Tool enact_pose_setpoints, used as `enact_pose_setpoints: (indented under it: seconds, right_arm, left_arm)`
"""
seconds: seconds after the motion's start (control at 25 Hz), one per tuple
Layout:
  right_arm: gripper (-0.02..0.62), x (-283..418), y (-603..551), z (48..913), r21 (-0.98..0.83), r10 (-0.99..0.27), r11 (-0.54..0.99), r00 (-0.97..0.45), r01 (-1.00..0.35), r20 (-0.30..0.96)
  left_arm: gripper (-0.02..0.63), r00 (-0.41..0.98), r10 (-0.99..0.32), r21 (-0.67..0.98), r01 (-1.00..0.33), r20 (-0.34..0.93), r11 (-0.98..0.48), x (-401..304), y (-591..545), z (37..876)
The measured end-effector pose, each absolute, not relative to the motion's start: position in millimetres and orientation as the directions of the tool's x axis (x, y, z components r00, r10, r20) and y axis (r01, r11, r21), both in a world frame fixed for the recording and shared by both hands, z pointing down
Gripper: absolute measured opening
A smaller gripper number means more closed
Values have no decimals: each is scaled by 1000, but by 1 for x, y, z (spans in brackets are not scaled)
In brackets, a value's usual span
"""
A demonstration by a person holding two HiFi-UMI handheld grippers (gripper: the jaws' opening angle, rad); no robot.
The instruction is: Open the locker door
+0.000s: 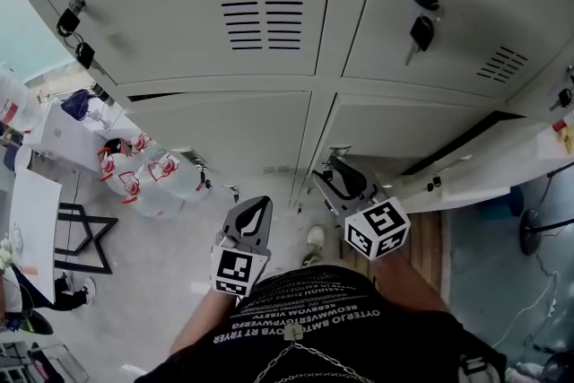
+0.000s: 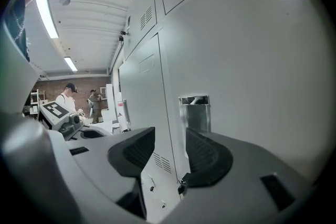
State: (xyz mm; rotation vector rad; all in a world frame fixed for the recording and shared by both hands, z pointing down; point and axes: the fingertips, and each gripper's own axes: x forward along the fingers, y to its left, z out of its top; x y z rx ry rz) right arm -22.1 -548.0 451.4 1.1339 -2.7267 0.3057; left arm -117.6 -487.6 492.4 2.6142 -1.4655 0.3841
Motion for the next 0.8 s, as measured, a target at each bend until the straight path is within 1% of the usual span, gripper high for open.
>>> enact_pose_setpoints:
  seconds: [0.04, 0.16, 0.2, 0.24, 0.28, 0.4, 0.48, 0.6, 0.8]
  right_arm:
    - [163, -24, -549, 452, -123, -674, 693, -700, -710, 237]
    - [109, -31, -547, 453, -119, -655, 712, -716, -692, 241]
    - [109, -32, -547, 452, -110, -659, 712, -713, -694, 240]
    - [112, -31, -548, 450, -98, -671, 703, -703, -704, 236]
    - [137, -27, -551, 448, -91, -688, 690, -689, -718, 228]
    - [146, -15, -557, 438, -123, -712, 663, -673, -738, 199]
    - [158, -14, -559, 439, -138, -715, 655, -669, -743, 204]
    - [195, -18, -563, 446, -148, -723, 636, -652, -757, 229]
    - [198, -26, -571, 455, -171, -731, 614, -637, -770, 243]
  left_arm:
    - [-8, 498, -821, -19, -852, 279, -523, -118, -487, 493]
    - [-8, 493, -824, -21, -855, 281, -518, -122, -484, 493]
    - [-8, 490, -825, -22, -857, 282, -516, -124, -483, 493]
    - [-8, 486, -827, -23, -858, 283, -512, -126, -481, 493]
    - [-8, 483, -828, -23, -860, 284, -510, -127, -479, 493]
    - [-8, 482, -826, -20, -860, 292, -509, -130, -472, 495]
    - [-8, 486, -819, -16, -857, 304, -515, -131, -467, 499]
    - [-8, 492, -813, -19, -852, 310, -523, -129, -460, 501]
    - [-8, 500, -805, -28, -844, 318, -535, -131, -450, 502]
